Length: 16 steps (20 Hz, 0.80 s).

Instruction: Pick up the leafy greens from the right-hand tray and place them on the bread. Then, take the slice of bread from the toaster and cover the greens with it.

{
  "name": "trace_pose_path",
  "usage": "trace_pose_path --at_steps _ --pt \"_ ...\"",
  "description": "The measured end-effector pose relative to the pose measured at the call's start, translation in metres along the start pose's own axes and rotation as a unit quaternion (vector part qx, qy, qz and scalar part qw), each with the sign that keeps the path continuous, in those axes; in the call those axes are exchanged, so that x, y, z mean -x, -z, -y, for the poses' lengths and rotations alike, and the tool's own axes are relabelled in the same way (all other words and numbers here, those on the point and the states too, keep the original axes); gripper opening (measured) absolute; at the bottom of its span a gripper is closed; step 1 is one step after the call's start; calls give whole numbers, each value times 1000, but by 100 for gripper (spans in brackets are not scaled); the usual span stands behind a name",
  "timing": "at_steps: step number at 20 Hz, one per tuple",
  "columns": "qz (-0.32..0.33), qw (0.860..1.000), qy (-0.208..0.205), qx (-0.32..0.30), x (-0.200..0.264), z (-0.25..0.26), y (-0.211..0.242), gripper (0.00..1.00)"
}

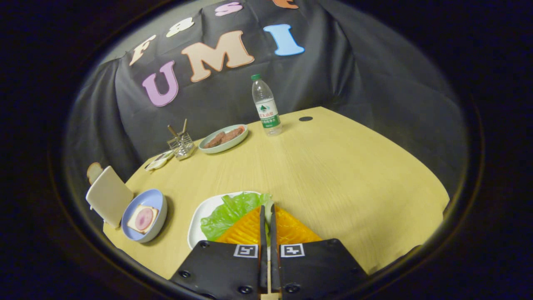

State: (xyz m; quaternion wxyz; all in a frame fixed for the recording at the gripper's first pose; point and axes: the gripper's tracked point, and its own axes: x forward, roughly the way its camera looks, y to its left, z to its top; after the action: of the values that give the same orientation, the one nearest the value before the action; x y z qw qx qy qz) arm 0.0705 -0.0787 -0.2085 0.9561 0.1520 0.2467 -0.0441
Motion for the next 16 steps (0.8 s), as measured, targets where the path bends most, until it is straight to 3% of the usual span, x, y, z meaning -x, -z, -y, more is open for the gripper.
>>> trace_pose_path --at_steps 6,16 --pt "51 998 -30 13 26 -44 -27 6" --pt "99 987 -120 47 60 -177 -48 6"
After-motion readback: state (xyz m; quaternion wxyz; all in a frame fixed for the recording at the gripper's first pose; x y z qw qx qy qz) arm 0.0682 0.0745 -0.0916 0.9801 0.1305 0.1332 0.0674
